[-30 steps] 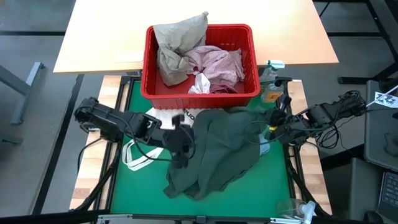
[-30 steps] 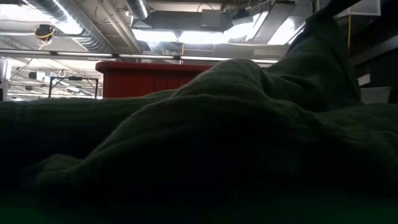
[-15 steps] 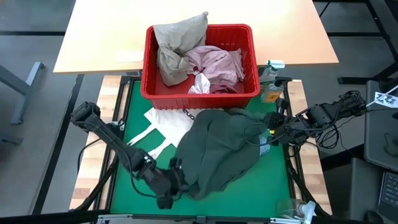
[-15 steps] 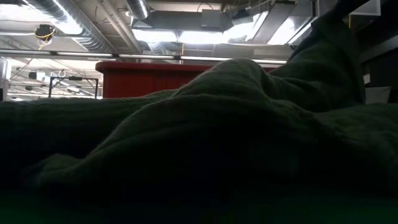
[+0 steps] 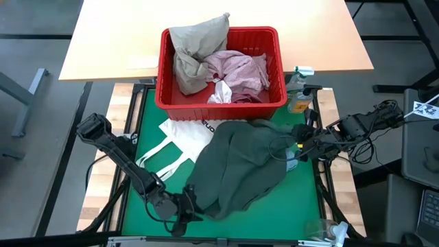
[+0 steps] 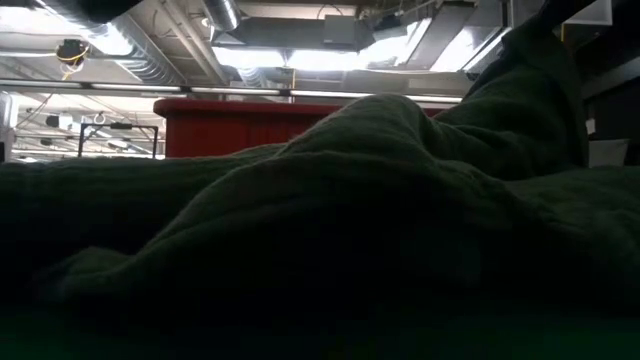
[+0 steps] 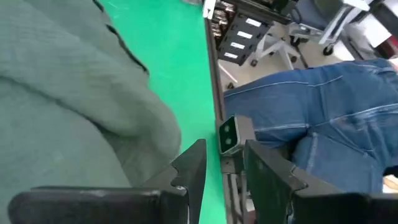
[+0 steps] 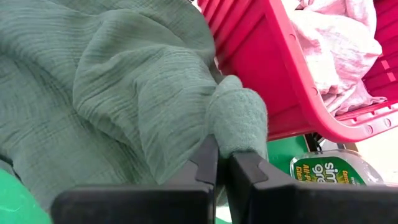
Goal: Fold laundry
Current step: Fold the green shirt
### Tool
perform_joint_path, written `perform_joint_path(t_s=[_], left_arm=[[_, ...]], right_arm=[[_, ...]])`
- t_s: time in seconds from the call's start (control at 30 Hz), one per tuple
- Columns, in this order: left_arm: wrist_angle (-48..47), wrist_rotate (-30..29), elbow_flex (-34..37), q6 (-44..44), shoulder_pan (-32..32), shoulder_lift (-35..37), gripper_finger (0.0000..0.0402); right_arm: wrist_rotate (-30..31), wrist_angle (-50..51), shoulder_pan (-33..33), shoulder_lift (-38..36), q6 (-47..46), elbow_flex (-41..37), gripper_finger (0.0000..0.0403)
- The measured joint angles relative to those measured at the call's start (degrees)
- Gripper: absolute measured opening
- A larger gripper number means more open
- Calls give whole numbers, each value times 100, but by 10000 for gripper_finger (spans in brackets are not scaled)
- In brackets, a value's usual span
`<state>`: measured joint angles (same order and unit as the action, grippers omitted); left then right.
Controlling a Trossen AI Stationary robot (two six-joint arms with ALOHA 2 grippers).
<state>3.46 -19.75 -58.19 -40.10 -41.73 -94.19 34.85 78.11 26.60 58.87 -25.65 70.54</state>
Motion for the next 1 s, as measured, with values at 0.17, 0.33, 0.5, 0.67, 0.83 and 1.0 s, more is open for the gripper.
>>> perform_joint_path(t_s=[0.17, 0.33, 0.5, 0.67, 0.83, 1.0], left_arm=[[51, -59, 39, 24, 36, -206, 105], [371, 240, 39, 117, 35, -805, 105], [379, 398, 39, 141, 32, -1212, 105], [-7, 220, 39, 176, 96, -1276, 101], [-147, 227, 39, 328, 144, -1276, 98], [-269, 247, 39, 567, 159, -1276, 98]], right_arm=[[0, 0, -1, 0, 0, 0, 14], [0, -2, 1, 0, 0, 0, 14], [2, -2, 0, 0, 2, 0, 14], [0, -2, -1, 0, 2, 0, 14], [2, -2, -1, 0, 2, 0, 14], [2, -2, 1, 0, 2, 0, 15]])
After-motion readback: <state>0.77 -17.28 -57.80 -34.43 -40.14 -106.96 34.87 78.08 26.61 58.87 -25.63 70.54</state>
